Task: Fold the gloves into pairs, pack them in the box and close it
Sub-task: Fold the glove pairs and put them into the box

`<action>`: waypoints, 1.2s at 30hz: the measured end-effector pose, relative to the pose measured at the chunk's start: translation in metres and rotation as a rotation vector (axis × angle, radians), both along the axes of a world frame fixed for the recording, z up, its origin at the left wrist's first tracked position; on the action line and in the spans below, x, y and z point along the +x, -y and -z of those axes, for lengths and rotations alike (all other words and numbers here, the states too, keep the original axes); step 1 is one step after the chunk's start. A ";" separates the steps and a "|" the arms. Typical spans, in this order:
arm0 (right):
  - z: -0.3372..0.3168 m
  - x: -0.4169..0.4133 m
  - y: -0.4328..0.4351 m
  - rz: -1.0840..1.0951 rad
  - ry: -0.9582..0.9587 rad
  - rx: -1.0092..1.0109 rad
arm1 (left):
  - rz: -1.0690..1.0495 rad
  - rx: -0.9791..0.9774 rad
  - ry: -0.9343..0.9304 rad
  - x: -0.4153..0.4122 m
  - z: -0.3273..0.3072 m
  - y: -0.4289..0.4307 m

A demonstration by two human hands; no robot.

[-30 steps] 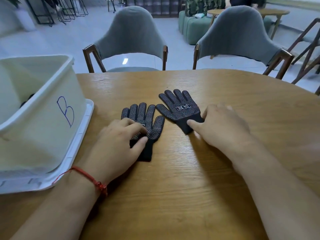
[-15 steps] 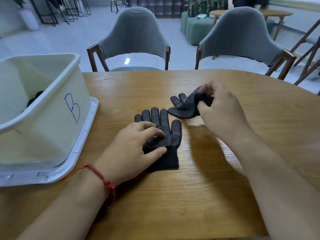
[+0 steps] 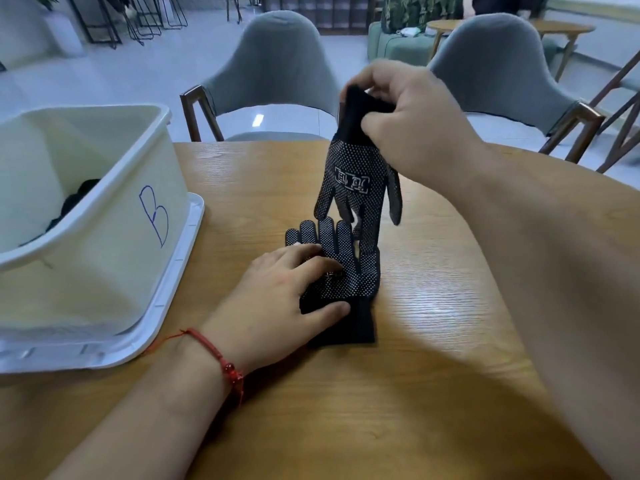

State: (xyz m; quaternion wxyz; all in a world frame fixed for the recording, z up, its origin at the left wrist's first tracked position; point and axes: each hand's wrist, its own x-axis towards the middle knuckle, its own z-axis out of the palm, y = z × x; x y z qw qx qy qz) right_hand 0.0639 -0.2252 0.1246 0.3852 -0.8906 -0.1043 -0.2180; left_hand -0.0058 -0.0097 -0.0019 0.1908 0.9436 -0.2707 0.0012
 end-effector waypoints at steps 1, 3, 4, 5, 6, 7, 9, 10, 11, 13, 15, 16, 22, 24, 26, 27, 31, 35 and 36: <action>-0.001 0.004 -0.003 0.017 0.041 -0.055 | -0.004 -0.001 -0.004 -0.001 -0.001 0.000; -0.001 0.007 -0.008 0.022 0.138 -0.123 | -0.010 0.002 -0.015 -0.002 -0.001 0.000; 0.002 0.006 -0.011 0.017 0.188 -0.150 | -0.011 0.002 -0.015 -0.002 -0.001 0.000; 0.005 0.002 -0.013 0.013 0.233 -0.176 | -0.011 0.001 -0.012 -0.003 -0.001 -0.001; 0.011 -0.003 -0.015 0.005 0.267 -0.199 | -0.010 0.001 -0.010 -0.003 -0.001 -0.001; 0.019 -0.009 -0.016 -0.015 0.291 -0.215 | -0.008 0.000 -0.009 -0.003 0.000 -0.001; 0.037 -0.023 -0.019 -0.070 0.288 -0.228 | -0.009 0.006 -0.003 -0.002 0.002 -0.001; 0.046 -0.031 -0.020 -0.102 0.267 -0.232 | -0.009 0.013 0.003 -0.001 0.003 -0.001; 0.055 -0.038 -0.020 -0.130 0.241 -0.239 | -0.006 0.018 0.010 -0.001 0.003 -0.001; 0.071 -0.054 -0.019 -0.167 0.178 -0.248 | 0.009 0.020 0.014 0.001 0.003 0.000; 0.087 -0.068 -0.017 -0.157 0.110 -0.227 | 0.020 0.027 0.003 0.001 0.002 -0.001; 0.094 -0.074 -0.014 -0.149 0.082 -0.209 | 0.024 0.031 0.004 0.001 0.002 -0.001; 0.114 -0.091 -0.011 -0.201 -0.058 -0.231 | 0.042 0.040 0.009 -0.001 0.001 -0.004; 0.115 -0.091 -0.010 -0.194 -0.080 -0.241 | 0.038 0.044 0.004 0.000 0.000 -0.009; 0.116 -0.090 -0.010 -0.152 -0.076 -0.269 | 0.021 0.029 0.001 0.001 0.001 -0.015; 0.116 -0.090 -0.010 -0.123 -0.066 -0.290 | 0.009 0.026 0.008 0.001 0.001 -0.018; 0.113 -0.096 -0.016 -0.030 0.047 -0.387 | -0.020 0.054 0.046 -0.003 0.004 -0.020; 0.109 -0.104 -0.023 0.007 0.060 -0.496 | -0.032 0.057 0.048 -0.003 0.004 -0.018; 0.109 -0.105 -0.024 -0.007 0.029 -0.519 | -0.031 0.053 0.048 -0.003 0.004 -0.018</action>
